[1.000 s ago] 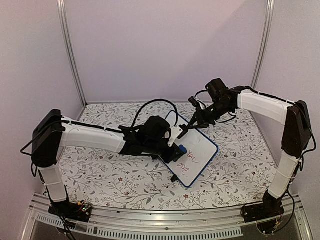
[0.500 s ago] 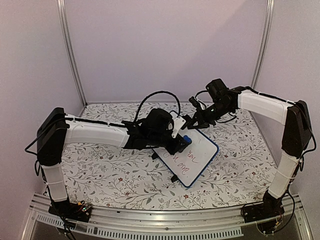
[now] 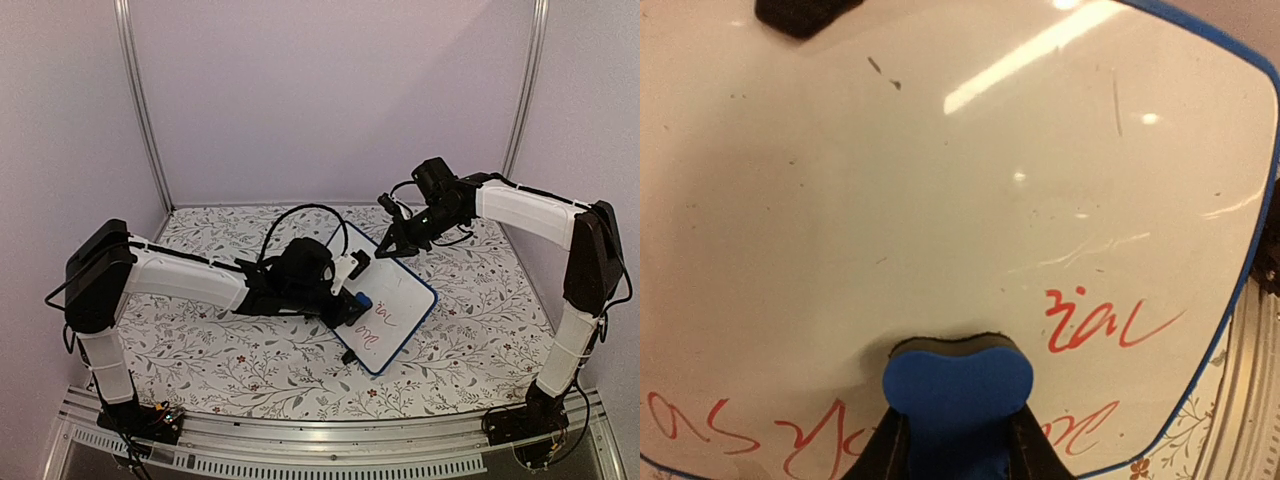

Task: Erase the whiteboard
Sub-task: Erase the whiteboard from the whiteboard stand.

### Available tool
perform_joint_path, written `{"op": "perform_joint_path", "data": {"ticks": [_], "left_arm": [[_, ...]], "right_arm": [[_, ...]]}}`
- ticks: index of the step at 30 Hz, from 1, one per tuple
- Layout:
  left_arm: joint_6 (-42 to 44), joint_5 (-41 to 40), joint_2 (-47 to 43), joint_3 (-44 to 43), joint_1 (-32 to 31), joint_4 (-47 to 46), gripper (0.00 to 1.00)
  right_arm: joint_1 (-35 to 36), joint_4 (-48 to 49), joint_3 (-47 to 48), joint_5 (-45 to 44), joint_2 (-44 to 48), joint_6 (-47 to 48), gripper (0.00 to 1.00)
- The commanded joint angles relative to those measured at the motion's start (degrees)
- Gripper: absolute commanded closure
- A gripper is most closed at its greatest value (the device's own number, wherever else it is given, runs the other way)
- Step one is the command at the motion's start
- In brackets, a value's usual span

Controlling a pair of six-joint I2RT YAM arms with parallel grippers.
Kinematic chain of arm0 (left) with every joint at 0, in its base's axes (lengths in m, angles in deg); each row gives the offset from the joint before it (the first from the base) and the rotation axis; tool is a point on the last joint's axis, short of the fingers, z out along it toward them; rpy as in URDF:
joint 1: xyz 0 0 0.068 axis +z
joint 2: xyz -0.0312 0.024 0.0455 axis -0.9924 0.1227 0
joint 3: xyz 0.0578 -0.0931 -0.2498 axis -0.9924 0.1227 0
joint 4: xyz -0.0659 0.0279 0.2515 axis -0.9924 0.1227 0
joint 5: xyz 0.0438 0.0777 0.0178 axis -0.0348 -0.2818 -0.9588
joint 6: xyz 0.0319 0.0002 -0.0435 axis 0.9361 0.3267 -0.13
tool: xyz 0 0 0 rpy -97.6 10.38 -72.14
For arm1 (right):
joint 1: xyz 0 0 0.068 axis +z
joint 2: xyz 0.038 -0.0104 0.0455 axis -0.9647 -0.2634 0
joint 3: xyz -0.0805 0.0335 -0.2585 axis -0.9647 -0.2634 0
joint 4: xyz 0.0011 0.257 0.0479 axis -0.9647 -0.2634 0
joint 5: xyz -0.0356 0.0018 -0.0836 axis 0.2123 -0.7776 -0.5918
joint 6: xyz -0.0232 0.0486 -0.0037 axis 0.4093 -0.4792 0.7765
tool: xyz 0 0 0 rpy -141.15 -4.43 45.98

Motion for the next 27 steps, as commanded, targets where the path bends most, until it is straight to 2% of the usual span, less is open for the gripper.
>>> {"op": "perform_joint_path", "data": {"ticks": [1,5,10,18,22,27], "left_arm": [[-1.4,0.8,0.9,3.1,-0.8,2.9,1.00],[0.0,-0.2,-1.0,2.1,-0.7,2.7,1.00],[2.8,-1.3,-2.2,-3.7,-0.7,3.3,1.00],[5.4,0.0,2.2,-13.8,-0.6,6.3,1.00],[5.1,1.8,5.0,-14.9,-0.6,6.9,1.00],[3.2,3.6,6.2,-11.3,-0.7,5.2,1.00]], "right_arm": [[1.6,-4.6,-2.6,-3.3,-1.2,0.6,1.00],[1.6,-4.5,-2.5,-3.3,-1.2,0.6,1.00],[1.6,-4.6,-2.5,-3.2,-1.3,0.6,1.00],[1.6,-4.6,-2.5,-3.2,-1.2,0.6,1.00],[1.6,-4.6,-2.5,-3.3,-1.1,0.5,1.00],[1.6,-4.5,-2.6,-3.1,-1.0,0.6,1.00]]}}
